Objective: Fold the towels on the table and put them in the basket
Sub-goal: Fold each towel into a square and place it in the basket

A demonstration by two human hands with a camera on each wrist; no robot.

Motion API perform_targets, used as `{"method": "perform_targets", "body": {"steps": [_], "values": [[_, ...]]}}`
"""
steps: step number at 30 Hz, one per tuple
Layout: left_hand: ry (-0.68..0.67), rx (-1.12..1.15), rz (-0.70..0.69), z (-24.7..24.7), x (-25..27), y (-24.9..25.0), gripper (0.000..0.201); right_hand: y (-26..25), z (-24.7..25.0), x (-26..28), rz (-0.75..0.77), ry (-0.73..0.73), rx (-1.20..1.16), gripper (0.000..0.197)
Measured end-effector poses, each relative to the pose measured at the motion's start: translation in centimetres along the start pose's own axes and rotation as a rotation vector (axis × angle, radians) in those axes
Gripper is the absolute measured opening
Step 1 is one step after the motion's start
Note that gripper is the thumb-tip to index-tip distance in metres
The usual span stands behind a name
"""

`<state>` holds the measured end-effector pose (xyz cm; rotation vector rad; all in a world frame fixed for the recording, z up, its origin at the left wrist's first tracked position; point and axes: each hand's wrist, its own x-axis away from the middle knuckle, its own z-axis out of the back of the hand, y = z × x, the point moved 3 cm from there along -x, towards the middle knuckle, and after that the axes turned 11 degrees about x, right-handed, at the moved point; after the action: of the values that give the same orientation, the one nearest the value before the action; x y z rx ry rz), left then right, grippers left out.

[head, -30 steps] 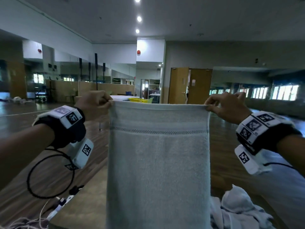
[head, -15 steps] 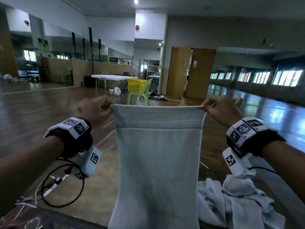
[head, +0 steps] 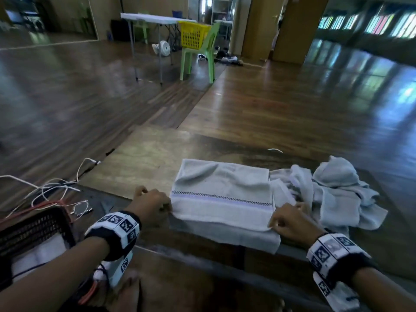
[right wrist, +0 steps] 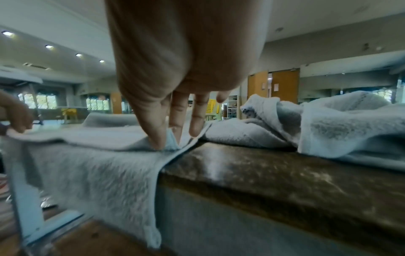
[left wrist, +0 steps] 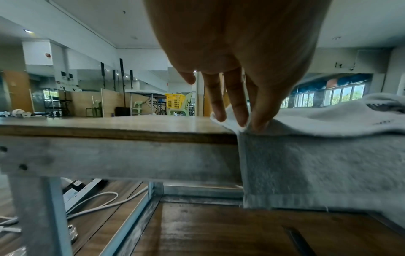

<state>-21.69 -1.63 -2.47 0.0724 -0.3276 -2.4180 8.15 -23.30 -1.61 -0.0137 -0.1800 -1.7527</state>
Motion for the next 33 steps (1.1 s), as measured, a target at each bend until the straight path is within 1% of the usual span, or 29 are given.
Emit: {"method": "perform_targets", "body": {"steps": [3, 6, 8, 10, 13, 16, 18, 21, 25, 27, 29, 30, 32, 33], "values": [[-0.011, -0.064, 0.008, -1.5, -0.2, 0.0, 0.018, -0.1, -0.7, 0.0, -0.018, -0.008, 0.092, 0.017], [-0.029, -0.083, -0.010, -1.5, -1.1, 0.4, 0.012, 0.4, -0.8, -0.9, -0.029, 0.012, 0.140, 0.015], [-0.053, -0.056, -0.025, -1.3, -1.8, 0.4, 0.008, 0.8, -0.8, -2.0, -0.066, 0.046, 0.134, 0.013], [-0.066, 0.020, -0.018, -1.0, -2.2, -0.1, 0.008, 1.2, -0.9, -3.1, -0.111, 0.060, 0.125, 0.011], [-0.013, 0.145, 0.005, -0.2, -3.0, -1.0, 0.009, 1.9, -1.1, -4.6, -0.166, 0.099, 0.103, 0.014], [0.006, 0.232, -0.014, -0.3, -3.8, -1.6, 0.009, 2.1, -0.6, -5.4, -0.183, 0.079, 0.102, 0.015], [0.021, 0.210, -0.009, -0.5, -4.3, -1.4, 0.007, 2.1, -0.2, -5.7, -0.219, 0.057, 0.117, 0.016], [0.091, 0.097, 0.051, -0.4, -5.3, -0.8, 0.009, 2.0, 0.1, -6.1, -0.267, 0.057, 0.162, 0.017], [0.175, 0.052, 0.069, -0.2, -6.3, 0.3, 0.011, 1.9, 0.2, -6.2, -0.285, 0.046, 0.142, 0.016], [0.233, 0.047, 0.060, 0.1, -6.2, 0.6, 0.008, 2.0, 0.6, -5.9, -0.295, 0.095, 0.113, 0.016], [0.310, 0.066, 0.030, 0.9, -5.6, 0.4, 0.005, 2.2, 1.4, -5.3, -0.319, 0.208, 0.069, 0.013], [0.354, 0.080, 0.012, 1.3, -5.2, 0.2, 0.006, 2.4, 1.9, -4.9, -0.321, 0.276, 0.040, 0.011], [0.409, 0.125, -0.030, 2.1, -4.2, -0.2, 0.011, 2.7, 2.8, -3.9, -0.278, 0.412, -0.018, 0.005], [0.397, 0.154, -0.058, 2.2, -3.7, -0.4, 0.014, 3.0, 2.9, -3.3, -0.240, 0.453, -0.044, 0.006]]}}
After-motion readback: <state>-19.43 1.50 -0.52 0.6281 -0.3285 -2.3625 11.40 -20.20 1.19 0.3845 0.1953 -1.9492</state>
